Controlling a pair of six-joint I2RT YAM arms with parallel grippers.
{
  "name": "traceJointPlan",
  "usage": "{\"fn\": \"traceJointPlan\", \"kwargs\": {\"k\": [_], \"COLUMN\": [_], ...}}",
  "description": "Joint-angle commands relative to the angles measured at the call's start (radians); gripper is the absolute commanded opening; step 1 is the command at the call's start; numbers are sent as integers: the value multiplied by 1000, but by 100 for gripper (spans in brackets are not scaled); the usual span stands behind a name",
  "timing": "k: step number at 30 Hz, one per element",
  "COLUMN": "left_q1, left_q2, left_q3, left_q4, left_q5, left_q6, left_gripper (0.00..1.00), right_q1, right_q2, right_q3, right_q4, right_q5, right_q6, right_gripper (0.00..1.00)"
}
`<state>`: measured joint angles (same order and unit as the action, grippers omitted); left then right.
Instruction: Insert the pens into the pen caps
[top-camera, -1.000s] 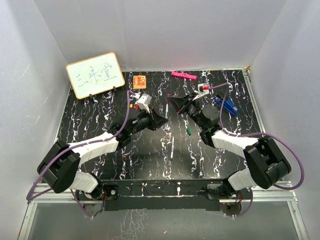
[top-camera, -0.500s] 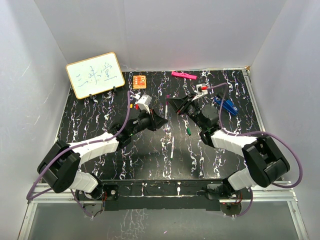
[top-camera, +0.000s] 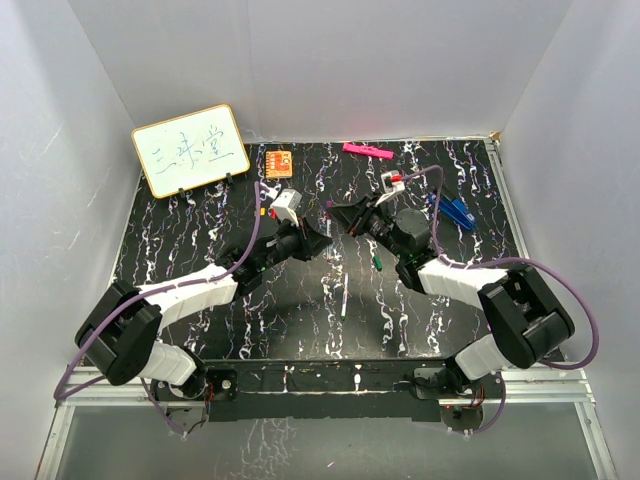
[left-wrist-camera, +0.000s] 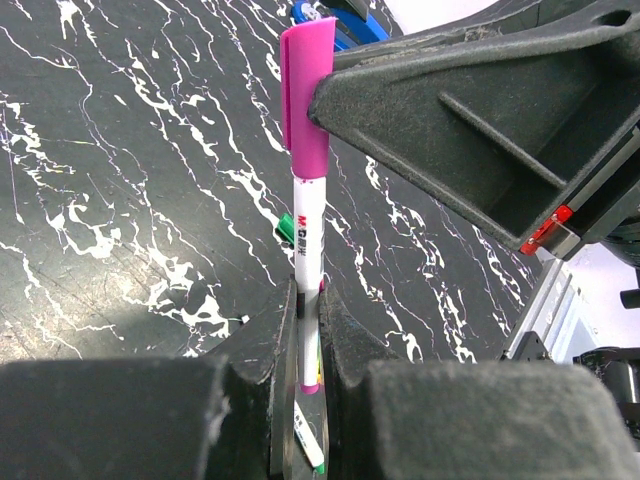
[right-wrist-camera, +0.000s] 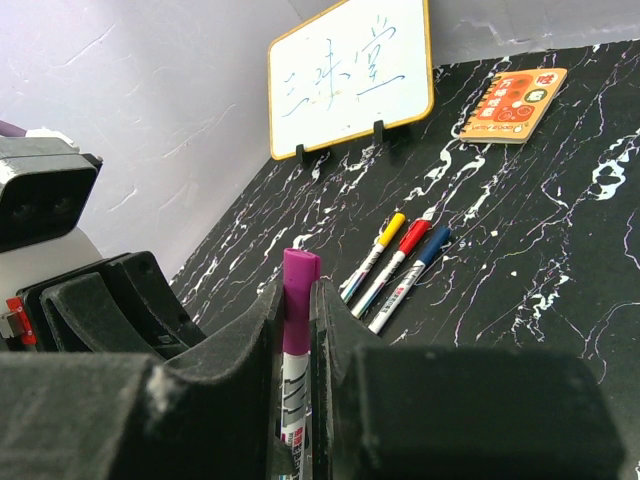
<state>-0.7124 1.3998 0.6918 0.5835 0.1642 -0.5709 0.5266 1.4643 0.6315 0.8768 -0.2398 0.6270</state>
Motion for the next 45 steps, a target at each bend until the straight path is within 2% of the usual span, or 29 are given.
{"fn": "traceJointPlan", "kwargs": {"k": [1, 9, 16, 32, 37, 45], "left_q1": [-4, 16, 54, 146, 160, 160], "left_q2": [-27, -63, -58, -52, -48, -37], "left_q3": [29, 27, 42, 95, 108, 112], "left_q4": [79, 164, 233, 265, 235, 67], "left_q5": [-48, -152, -177, -219, -211, -203], "left_q6": [25, 29, 19, 51, 54, 56], "left_gripper": [0, 0, 0, 0, 0, 0], "right_q1": [13, 45, 86, 201, 209, 207], "right_q2": [38, 70, 92, 183, 188, 196], "right_q3": [63, 122, 130, 137, 143, 259], "right_q4": [-92, -269, -377, -488, -494, -531], "right_q5": [-61, -45, -5, 33, 55, 180], "right_q6": [-40, -114, -162, -160, -148, -163], "right_gripper": [0, 0, 0, 0, 0, 0]}}
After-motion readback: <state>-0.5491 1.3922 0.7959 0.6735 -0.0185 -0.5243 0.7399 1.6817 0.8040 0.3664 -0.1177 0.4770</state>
